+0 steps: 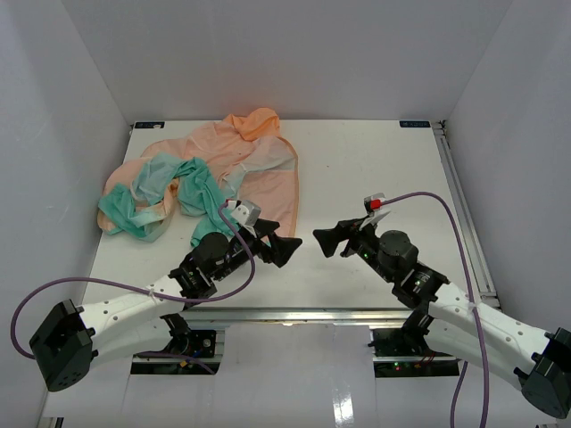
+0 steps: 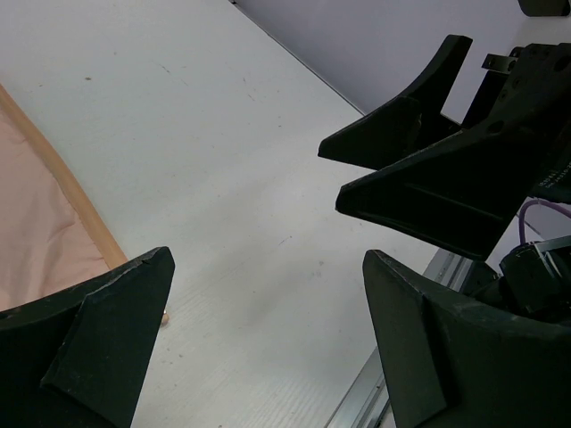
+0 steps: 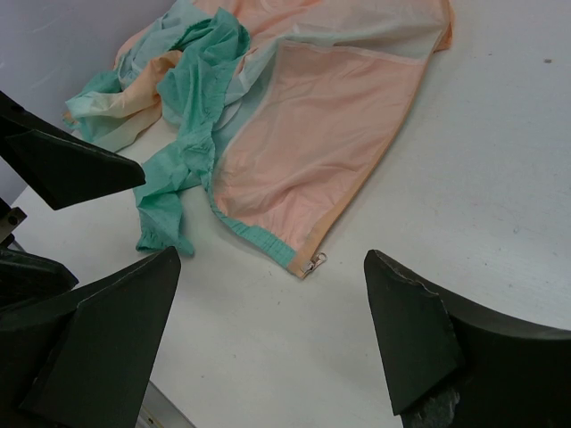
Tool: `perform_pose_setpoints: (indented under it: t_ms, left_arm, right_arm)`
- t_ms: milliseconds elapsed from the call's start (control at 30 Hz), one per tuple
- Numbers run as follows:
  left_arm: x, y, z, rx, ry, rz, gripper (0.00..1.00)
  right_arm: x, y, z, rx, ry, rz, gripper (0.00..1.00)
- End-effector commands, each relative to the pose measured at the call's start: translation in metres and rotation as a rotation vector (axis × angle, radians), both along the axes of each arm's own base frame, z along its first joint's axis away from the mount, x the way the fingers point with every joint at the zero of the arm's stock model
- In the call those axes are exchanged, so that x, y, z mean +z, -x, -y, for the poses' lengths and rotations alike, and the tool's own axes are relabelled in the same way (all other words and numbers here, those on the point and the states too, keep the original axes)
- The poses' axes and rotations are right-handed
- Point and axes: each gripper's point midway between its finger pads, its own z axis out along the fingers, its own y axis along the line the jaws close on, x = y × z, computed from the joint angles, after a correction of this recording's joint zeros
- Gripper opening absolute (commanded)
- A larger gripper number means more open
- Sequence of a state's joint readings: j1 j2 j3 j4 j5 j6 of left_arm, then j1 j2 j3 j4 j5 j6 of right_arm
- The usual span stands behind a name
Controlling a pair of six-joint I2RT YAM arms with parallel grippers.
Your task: Zip up the jacket
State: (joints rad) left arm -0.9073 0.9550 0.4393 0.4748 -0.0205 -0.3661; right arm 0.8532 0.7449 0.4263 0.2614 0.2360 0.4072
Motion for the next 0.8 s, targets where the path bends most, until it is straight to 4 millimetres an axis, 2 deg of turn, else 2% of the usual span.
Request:
perform_pose_setpoints:
  t_ms: [0,167,267,367,467,533,600,667,767]
  left_arm:
    - [0.018,0.004,0.003,-0.021,0.034,0.032,0.98]
    - [0.023,0.001,-0.008,0.027,0.052,0.050,0.98]
    - [0.024,-0.004,-0.020,0.092,0.069,0.041,0.98]
    - [0.029,-0.008,-0.035,0.167,0.106,0.041,0.98]
    - [0.030,-0.014,-0.054,0.264,0.138,0.032,0.98]
    - [0.027,-0.018,-0.065,0.321,0.143,0.033,0.98]
    - [0.027,-0.021,-0.076,0.374,0.153,0.032,0.98]
    - [0.029,-0.021,-0.082,0.400,0.173,0.027,0.98]
    - [0.034,-0.019,-0.087,0.402,0.208,0.037,0.98]
  right_arm:
    - [0.017,-0.002,0.004,-0.022,-0.033,0.046,0.90]
    - [0.025,-0.024,0.031,-0.221,0.009,0.028,0.90]
    - [0.031,-0.037,0.028,-0.254,0.057,0.038,0.90]
    - [0.020,-0.055,0.011,-0.237,0.094,-0.017,0.90]
    - [0.019,-0.072,-0.023,-0.144,0.082,-0.086,0.91]
    - [-0.002,-0.083,-0.041,-0.087,0.096,-0.162,0.92]
    - [0.002,-0.097,-0.054,-0.064,0.093,-0.167,0.95]
    - [-0.008,-0.114,-0.063,-0.070,0.110,-0.195,0.99]
    - [-0.031,-0.132,-0.069,-0.096,0.128,-0.239,0.90]
